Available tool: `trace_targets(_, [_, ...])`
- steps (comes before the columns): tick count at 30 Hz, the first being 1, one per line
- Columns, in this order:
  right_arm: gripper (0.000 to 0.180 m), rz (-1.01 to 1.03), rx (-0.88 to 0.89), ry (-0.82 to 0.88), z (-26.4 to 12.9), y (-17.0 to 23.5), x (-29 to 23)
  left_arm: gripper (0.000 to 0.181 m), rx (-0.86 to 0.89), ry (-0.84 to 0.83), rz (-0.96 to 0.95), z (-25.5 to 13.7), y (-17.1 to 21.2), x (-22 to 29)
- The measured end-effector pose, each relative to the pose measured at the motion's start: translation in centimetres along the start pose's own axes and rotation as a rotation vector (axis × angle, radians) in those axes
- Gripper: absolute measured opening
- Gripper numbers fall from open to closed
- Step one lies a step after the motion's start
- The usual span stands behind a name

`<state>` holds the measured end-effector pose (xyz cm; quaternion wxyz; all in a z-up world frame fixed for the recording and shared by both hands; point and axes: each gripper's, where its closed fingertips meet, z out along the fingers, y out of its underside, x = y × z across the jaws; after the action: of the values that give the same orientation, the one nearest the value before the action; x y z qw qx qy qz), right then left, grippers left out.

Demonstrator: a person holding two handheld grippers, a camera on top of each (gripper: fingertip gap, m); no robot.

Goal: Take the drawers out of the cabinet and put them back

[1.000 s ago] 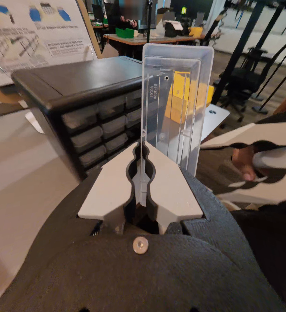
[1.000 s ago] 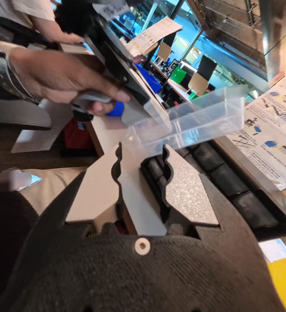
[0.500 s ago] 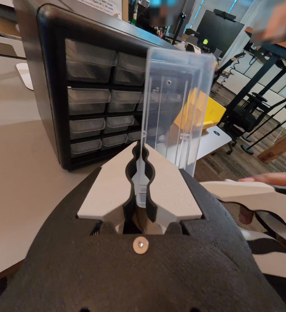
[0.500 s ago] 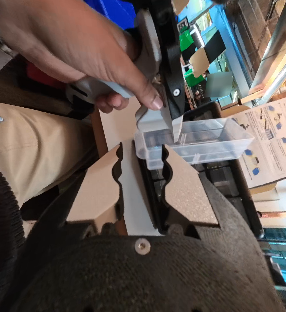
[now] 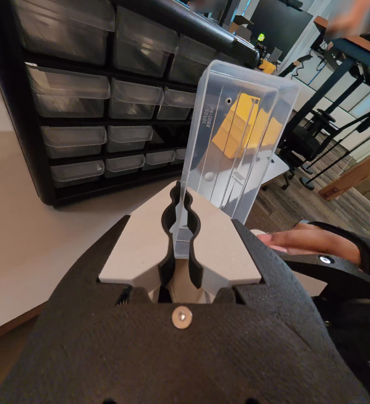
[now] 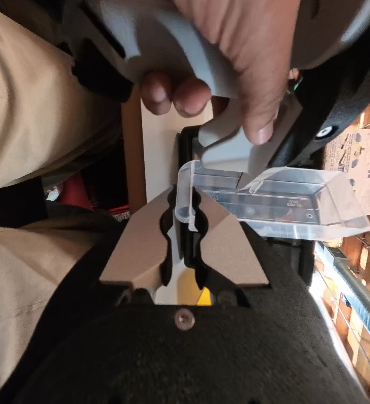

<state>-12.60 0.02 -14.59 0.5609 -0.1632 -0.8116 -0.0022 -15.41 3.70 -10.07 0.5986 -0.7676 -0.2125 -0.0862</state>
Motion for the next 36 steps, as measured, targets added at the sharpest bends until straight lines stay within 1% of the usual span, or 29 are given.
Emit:
trace_targets(2, [0.012,-0.011,0.004,-0.007,-0.1,0.1,0.0,0.003,0.000,0.047,-0.021,-0.1,-0.1,0.2])
trace_targets(3, [0.012,0.002,0.016,-0.023,-0.2,0.1,0.0,0.014,0.003,0.086,-0.032,-0.1,-0.1,0.4])
trace_targets(4, [0.012,0.031,0.036,-0.044,-0.3,0.0,0.0,0.029,0.000,0.129,-0.043,-0.1,-0.1,0.7])
trace_targets(6, [0.012,0.116,0.086,-0.099,-0.6,-0.2,0.1,0.048,0.001,0.190,-0.082,-0.2,-0.3,0.8])
trace_targets(8, [0.012,0.211,0.143,-0.148,-0.8,0.0,0.6,0.063,0.028,0.224,-0.118,-0.5,-0.8,0.5])
trace_targets(10, [0.012,0.301,0.208,-0.209,-1.0,0.6,1.1,0.070,0.052,0.230,-0.120,-0.8,-1.3,0.0])
trace_targets(12, [0.012,0.401,0.296,-0.301,-1.5,1.2,1.3,0.072,0.068,0.218,-0.084,-1.0,-1.7,-0.6])
trace_targets(16, [0.012,0.667,0.524,-0.568,-3.9,1.4,2.1,0.072,0.073,0.188,0.045,-1.2,-1.9,-1.2])
trace_targets(18, [0.012,0.783,0.583,-0.669,-4.6,2.1,3.0,0.072,0.072,0.169,0.109,-1.1,-1.9,-1.4])
trace_targets(21, [0.011,0.879,0.624,-0.795,-5.0,3.5,3.6,0.072,0.056,0.162,0.164,-0.8,-1.4,-1.3])
trace_targets(25, [0.011,0.933,0.610,-0.919,-4.4,4.6,3.3,0.072,0.027,0.180,0.160,-0.4,-0.6,-1.1])
trace_targets(29, [0.012,0.901,0.568,-0.966,-3.5,4.8,3.1,0.072,0.021,0.183,0.146,-0.3,-0.4,-1.1])
trace_targets(36, [0.012,0.851,0.581,-0.982,-3.1,4.4,4.0,0.071,0.005,0.183,0.148,-0.1,0.1,-1.1])
